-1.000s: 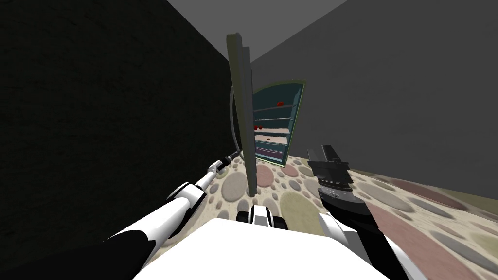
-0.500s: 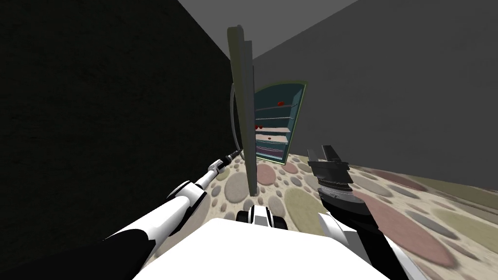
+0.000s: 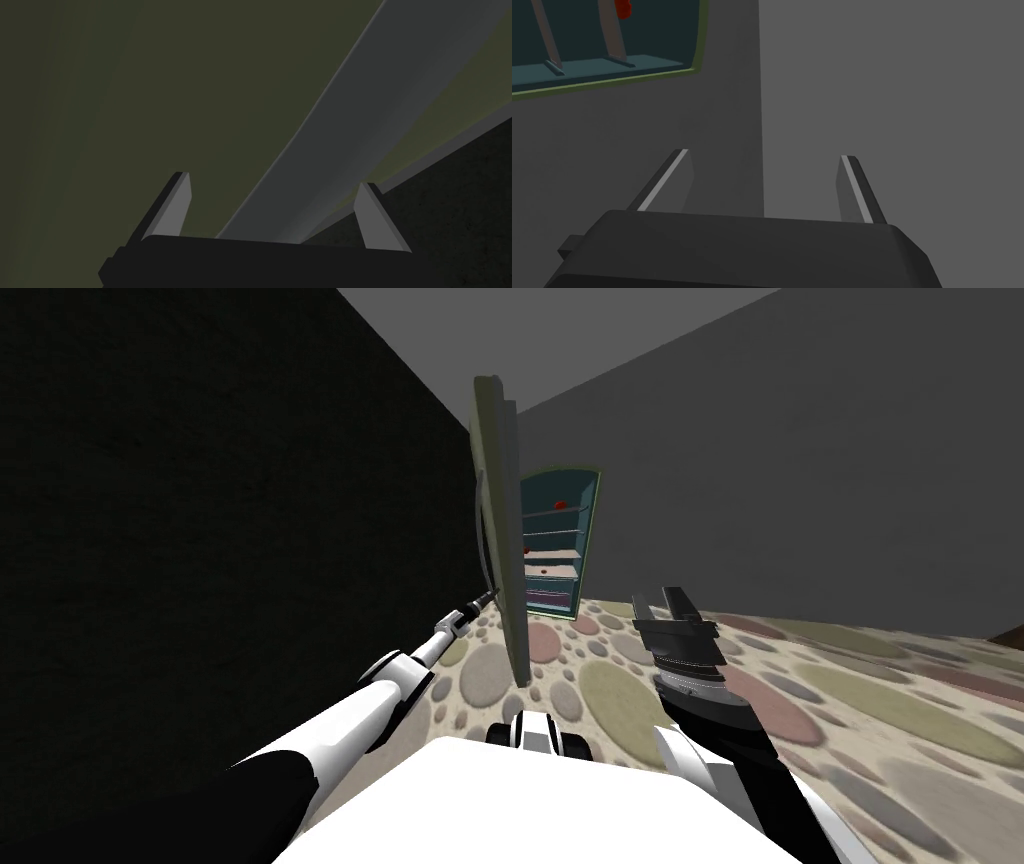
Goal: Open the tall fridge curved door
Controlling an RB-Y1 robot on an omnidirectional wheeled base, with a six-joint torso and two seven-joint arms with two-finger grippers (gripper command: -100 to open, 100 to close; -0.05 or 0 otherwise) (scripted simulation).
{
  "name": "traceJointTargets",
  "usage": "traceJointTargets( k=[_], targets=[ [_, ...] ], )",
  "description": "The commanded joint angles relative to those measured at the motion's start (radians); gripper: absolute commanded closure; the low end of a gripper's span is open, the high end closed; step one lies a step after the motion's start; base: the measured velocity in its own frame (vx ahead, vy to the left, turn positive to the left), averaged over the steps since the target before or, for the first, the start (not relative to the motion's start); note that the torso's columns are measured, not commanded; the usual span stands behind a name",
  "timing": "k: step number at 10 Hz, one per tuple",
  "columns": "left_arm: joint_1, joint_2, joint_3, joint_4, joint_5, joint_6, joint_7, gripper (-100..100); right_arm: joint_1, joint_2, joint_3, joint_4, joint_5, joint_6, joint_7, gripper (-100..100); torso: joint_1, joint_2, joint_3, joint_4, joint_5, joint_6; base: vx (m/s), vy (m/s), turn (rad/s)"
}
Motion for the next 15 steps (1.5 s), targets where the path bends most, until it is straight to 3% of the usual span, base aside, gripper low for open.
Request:
traceJointTargets(
  k=[1, 4, 5, 6, 8, 9, 10, 11, 15],
  targets=[
    [-0.042, -0.013, 0.003, 0.027, 0.037, 0.068, -0.040, -100, 0.000, 0.000, 0.000, 0.000, 0.000, 0.000, 0.000, 0, -0.001, 0.000, 0.001, 0.000, 0.000, -0.004, -0.099, 0.113, -0.169],
    [-0.095, -0.034, 0.002, 0.065, 0.081, 0.131, -0.087, -100, 0.001, 0.000, 0.000, 0.000, 0.000, 0.000, 0.000, 0, -0.007, -0.005, -0.003, -0.001, -0.002, -0.003, -0.051, 0.108, -0.080],
    [-0.095, -0.034, 0.002, 0.065, 0.081, 0.140, -0.087, -100, 0.000, 0.000, 0.000, 0.000, 0.000, 0.000, 0.000, 0, -0.004, -0.005, -0.003, 0.000, -0.002, 0.001, -0.107, 0.119, -0.334],
    [-0.122, -0.044, 0.001, 0.084, 0.103, 0.173, -0.110, -100, 0.000, 0.000, 0.000, 0.000, 0.000, 0.000, 0.000, 0, -0.005, -0.004, -0.003, 0.000, -0.002, 0.004, -0.184, 0.155, -0.407],
    [-0.122, -0.044, 0.001, 0.084, 0.103, 0.176, -0.110, -100, 0.001, 0.000, 0.000, 0.000, 0.000, 0.000, 0.000, 0, -0.006, 0.006, 0.004, 0.000, -0.001, -0.003, -0.096, 0.068, -0.060],
    [-0.148, -0.054, 0.001, 0.103, 0.124, 0.212, -0.133, -100, 0.001, 0.000, 0.000, 0.000, 0.000, 0.000, 0.000, 0, -0.009, 0.005, 0.004, 0.000, -0.002, -0.003, -0.074, 0.040, -0.141],
    [-0.135, -0.047, 0.002, 0.096, 0.114, 0.194, -0.121, -100, 0.000, 0.000, 0.000, 0.000, 0.000, 0.000, 0.000, 0, -0.008, 0.005, 0.003, 0.000, -0.002, 0.002, -0.046, 0.033, -0.053],
    [-0.137, -0.048, 0.002, 0.096, 0.116, 0.201, -0.123, 0, 0.001, 0.000, 0.000, 0.000, 0.000, 0.000, 0.000, 0, -0.007, 0.002, 0.002, 0.000, -0.002, -0.001, -0.008, 0.005, 0.009],
    [-0.137, -0.049, 0.002, 0.096, 0.116, 0.200, -0.123, 0, 0.001, 0.000, 0.000, 0.000, 0.000, 0.000, 0.000, 0, -0.003, 0.000, 0.000, -0.002, 0.000, -0.002, -0.001, 0.000, -0.002]
  ],
)
